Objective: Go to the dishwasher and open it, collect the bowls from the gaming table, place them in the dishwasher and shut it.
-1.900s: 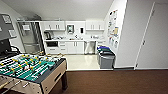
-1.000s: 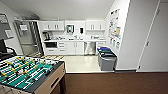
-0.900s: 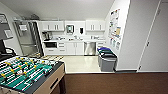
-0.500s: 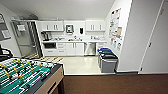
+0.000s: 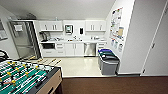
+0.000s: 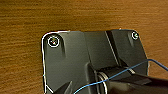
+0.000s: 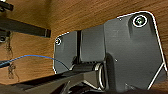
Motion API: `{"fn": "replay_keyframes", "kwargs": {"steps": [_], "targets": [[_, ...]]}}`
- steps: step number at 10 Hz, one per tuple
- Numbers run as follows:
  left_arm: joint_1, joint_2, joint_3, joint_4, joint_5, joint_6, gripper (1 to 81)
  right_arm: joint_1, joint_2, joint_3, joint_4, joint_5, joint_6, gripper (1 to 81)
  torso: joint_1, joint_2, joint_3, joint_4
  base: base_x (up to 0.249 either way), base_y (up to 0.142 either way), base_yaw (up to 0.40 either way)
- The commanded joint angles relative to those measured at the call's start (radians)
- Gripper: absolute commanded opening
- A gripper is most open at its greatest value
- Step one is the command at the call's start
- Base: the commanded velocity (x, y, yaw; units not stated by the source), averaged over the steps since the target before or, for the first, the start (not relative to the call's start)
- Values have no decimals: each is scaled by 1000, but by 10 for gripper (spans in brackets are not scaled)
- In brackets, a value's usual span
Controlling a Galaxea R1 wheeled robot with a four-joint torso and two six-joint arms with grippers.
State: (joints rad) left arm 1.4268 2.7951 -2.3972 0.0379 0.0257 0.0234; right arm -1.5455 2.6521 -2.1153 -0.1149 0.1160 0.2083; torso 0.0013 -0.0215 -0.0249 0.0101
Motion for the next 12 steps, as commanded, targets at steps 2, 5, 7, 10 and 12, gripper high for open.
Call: {"fn": "replay_keyframes", "kwargs": {"steps": [2, 5, 7, 10, 12], "targets": [[-64, -11, 10, 2, 48, 1, 811, 58, -24, 8, -19, -35, -3, 811, 0, 0, 0, 0, 208, 0, 0], [-62, -14, 9, 2, 48, 1, 811, 58, -24, 6, -19, -32, -3, 811, 0, 0, 0, 0, 207, 0, 0], [-62, -14, 10, 2, 48, 1, 811, 63, -24, 17, -19, -33, -3, 811, 0, 0, 0, 0, 208, 0, 0], [-59, -15, 7, 4, 48, 1, 811, 55, -22, 6, -19, -32, -3, 811, 0, 0, 0, 0, 208, 0, 0], [-61, -12, 10, 7, 48, 1, 811, 55, -25, 6, -17, -32, -3, 811, 0, 0, 0, 0, 215, 0, 0]]}}
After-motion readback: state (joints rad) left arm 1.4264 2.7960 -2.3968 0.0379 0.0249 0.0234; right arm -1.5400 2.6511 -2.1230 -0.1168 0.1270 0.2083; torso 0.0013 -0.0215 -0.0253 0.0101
